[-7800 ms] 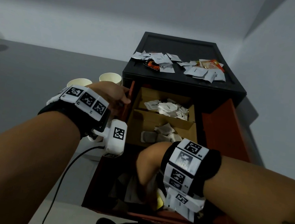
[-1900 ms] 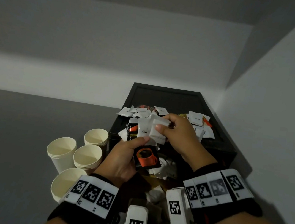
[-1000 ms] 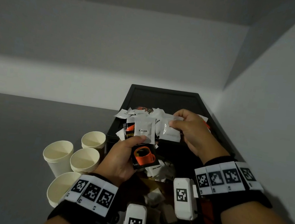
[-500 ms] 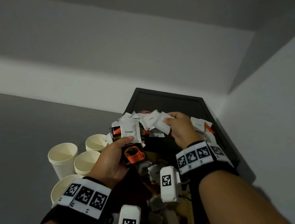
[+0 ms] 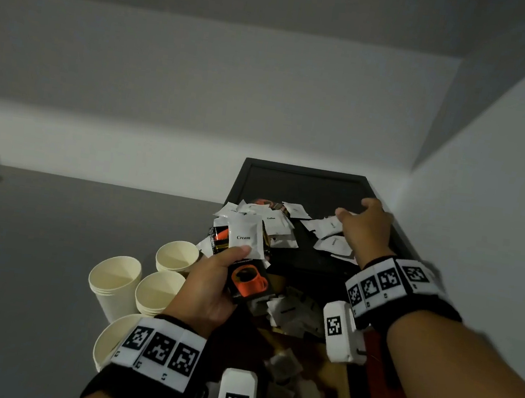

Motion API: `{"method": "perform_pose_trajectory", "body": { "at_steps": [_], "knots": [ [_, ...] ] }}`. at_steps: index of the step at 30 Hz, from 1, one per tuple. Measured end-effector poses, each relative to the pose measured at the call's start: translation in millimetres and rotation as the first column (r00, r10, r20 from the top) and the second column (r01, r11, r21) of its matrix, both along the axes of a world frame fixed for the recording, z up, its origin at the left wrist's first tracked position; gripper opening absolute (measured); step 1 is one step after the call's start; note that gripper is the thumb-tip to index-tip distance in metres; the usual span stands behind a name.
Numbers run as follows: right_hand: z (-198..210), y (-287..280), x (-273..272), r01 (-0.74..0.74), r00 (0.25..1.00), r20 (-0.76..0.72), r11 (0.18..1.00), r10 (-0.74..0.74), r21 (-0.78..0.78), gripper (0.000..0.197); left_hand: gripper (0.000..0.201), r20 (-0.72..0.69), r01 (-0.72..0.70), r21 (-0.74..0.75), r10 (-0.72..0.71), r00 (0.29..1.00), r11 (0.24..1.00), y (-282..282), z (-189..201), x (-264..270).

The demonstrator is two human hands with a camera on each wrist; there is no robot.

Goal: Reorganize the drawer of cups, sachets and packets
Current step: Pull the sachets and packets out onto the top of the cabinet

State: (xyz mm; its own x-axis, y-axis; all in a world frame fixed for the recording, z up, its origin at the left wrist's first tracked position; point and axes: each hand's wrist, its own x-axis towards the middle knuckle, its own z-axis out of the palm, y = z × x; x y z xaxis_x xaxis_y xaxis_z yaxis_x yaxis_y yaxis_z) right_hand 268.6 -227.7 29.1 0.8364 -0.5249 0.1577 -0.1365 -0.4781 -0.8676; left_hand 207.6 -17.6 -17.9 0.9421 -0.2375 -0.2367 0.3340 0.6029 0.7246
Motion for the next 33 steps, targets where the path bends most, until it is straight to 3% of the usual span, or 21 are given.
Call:
{"method": "perform_pose_trajectory", "body": {
  "at_steps": [2, 3, 5, 7, 10, 14, 17, 19, 26, 31, 33],
  "knots": [
    [7.9, 18.1, -11.5, -0.127, 0.992, 0.008, 0.989, 0.128, -0.077, 0.051, 0.025, 0.006, 0.012, -0.008, -0.012, 1.000, 1.000, -2.3, -0.3, 0.8],
    [10.5, 28.4, -17.3, -0.261, 0.965, -0.001, 0.961, 0.262, -0.092, 0.048, 0.026, 0.008, 0.020, -0.016, -0.019, 1.000, 1.000, -4.0, -0.3, 0.6],
    [13.5, 50.1, -29.8, -0.566, 0.824, -0.088, 0.822, 0.560, -0.064, 0.043, 0.032, 0.020, 0.034, -0.016, -0.034, 0.999, 0.999, -7.8, -0.6, -0.2],
    [11.6, 64.3, -35.3, -0.708, 0.705, -0.157, 0.701, 0.692, -0.088, 0.038, 0.037, 0.038, 0.035, -0.005, -0.035, 0.999, 0.999, -11.2, -1.3, -1.0],
    [8.6, 66.5, -32.4, -0.649, 0.761, -0.078, 0.752, 0.644, -0.112, 0.025, 0.030, 0.030, 0.028, 0.017, -0.029, 0.999, 0.999, -10.6, -1.7, -2.2],
    [14.0, 55.5, -33.4, -0.521, 0.853, 0.047, 0.846, 0.519, 0.116, 0.005, 0.017, 0.001, 0.015, 0.011, -0.015, 1.000, 1.000, -1.6, -2.8, -1.8],
    [19.2, 50.1, -42.8, -0.558, 0.811, 0.082, 0.722, 0.580, 0.409, 0.003, 0.015, -0.002, -0.005, -0.013, 0.005, 1.000, 1.000, -0.8, -1.1, -1.0],
    [17.3, 51.7, -50.4, -0.601, 0.751, 0.042, 0.655, 0.659, 0.458, 0.010, 0.017, 0.011, -0.016, -0.031, 0.016, 1.000, 0.999, -3.8, 0.9, -0.6],
    [12.1, 54.8, -60.8, -0.596, 0.741, -0.031, 0.678, 0.671, 0.431, 0.018, 0.023, 0.047, -0.030, -0.106, 0.035, 0.998, 0.994, -10.7, 5.3, -0.2],
    [4.7, 61.3, -64.5, -0.653, 0.710, -0.198, 0.737, 0.676, 0.174, 0.019, 0.036, 0.051, -0.065, -0.120, 0.071, 0.996, 0.991, -10.7, 6.7, 0.2],
    [1.3, 66.0, -66.3, -0.665, 0.707, -0.205, 0.735, 0.677, 0.137, 0.023, 0.037, 0.052, -0.059, -0.143, 0.067, 0.996, 0.988, -11.5, 8.5, -0.7]
  ]
}}
